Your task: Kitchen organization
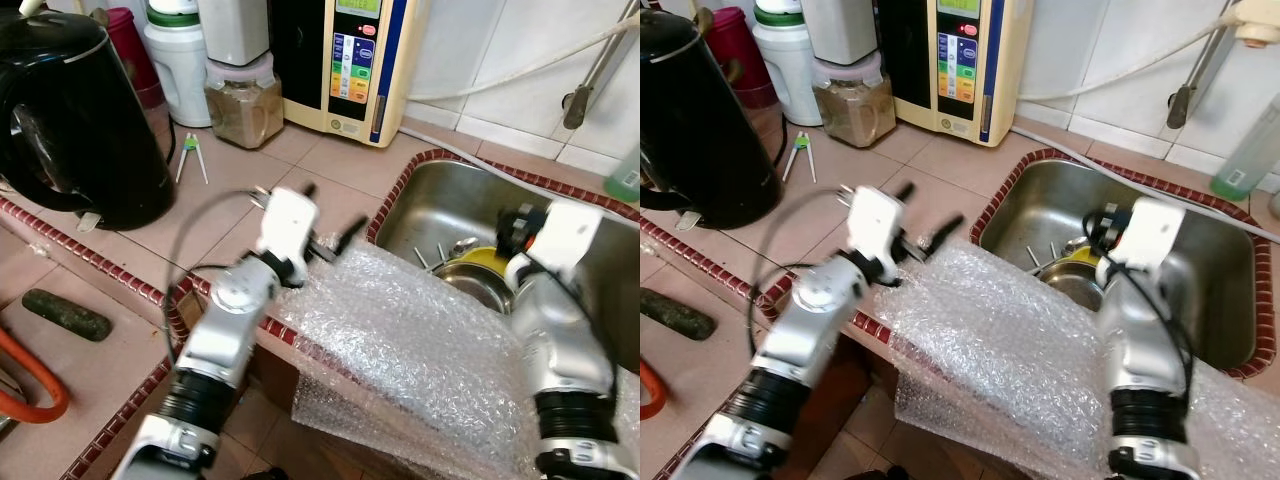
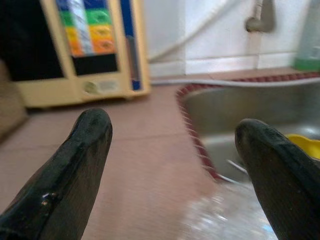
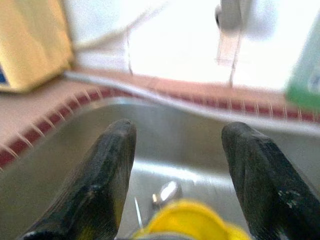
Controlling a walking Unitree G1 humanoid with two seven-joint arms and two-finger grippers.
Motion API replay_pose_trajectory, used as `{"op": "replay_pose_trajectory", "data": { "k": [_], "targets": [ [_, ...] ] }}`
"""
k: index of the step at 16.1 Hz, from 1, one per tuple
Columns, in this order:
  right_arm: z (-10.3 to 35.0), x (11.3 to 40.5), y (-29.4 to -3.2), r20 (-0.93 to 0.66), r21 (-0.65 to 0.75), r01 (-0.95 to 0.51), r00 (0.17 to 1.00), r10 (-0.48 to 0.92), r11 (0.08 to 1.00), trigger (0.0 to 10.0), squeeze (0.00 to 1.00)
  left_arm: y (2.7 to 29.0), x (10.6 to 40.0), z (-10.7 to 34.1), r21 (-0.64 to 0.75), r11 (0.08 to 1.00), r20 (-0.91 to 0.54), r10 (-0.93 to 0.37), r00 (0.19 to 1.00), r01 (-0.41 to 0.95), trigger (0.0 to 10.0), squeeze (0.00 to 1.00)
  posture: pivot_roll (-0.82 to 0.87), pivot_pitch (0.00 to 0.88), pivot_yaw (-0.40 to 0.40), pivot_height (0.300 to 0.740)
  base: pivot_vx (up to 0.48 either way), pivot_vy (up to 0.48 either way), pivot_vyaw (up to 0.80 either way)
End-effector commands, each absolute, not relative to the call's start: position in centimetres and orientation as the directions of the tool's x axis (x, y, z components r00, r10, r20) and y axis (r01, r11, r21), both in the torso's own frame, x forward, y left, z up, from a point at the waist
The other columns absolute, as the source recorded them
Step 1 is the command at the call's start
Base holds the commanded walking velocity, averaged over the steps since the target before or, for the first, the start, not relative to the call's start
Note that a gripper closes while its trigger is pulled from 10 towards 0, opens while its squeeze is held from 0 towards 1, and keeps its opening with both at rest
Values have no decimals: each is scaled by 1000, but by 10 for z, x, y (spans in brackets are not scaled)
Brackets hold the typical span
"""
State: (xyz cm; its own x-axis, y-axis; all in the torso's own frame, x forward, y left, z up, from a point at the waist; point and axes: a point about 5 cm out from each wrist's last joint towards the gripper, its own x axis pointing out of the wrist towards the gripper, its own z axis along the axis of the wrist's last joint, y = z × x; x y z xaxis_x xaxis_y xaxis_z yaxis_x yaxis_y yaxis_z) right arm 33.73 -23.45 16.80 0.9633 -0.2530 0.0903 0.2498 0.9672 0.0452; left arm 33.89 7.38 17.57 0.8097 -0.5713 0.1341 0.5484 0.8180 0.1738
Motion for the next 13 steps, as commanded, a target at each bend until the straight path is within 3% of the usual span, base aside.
{"op": "replay_pose_trajectory", "data": {
  "k": [1,4,9,13],
  "targets": [
    [180,334,-235,149,13,205,968,-204,979,10000,1000,79,339,186,200,825,166,-560,812,528,10000,1000,-1,100,8,740,0,0,0],
    [199,327,-237,209,-152,167,969,-134,974,10000,1000,98,336,189,178,843,175,-535,826,508,10000,1000,-8,95,10,740,0,0,0],
    [205,305,-231,207,-230,72,978,-24,971,10000,1000,125,314,171,120,871,79,-487,870,477,10000,1000,-8,93,15,740,0,0,0],
    [194,290,-232,179,-203,119,980,-83,972,10000,1000,136,290,148,137,926,47,-361,931,352,10000,1000,-9,95,18,740,0,0,0]
  ]
}}
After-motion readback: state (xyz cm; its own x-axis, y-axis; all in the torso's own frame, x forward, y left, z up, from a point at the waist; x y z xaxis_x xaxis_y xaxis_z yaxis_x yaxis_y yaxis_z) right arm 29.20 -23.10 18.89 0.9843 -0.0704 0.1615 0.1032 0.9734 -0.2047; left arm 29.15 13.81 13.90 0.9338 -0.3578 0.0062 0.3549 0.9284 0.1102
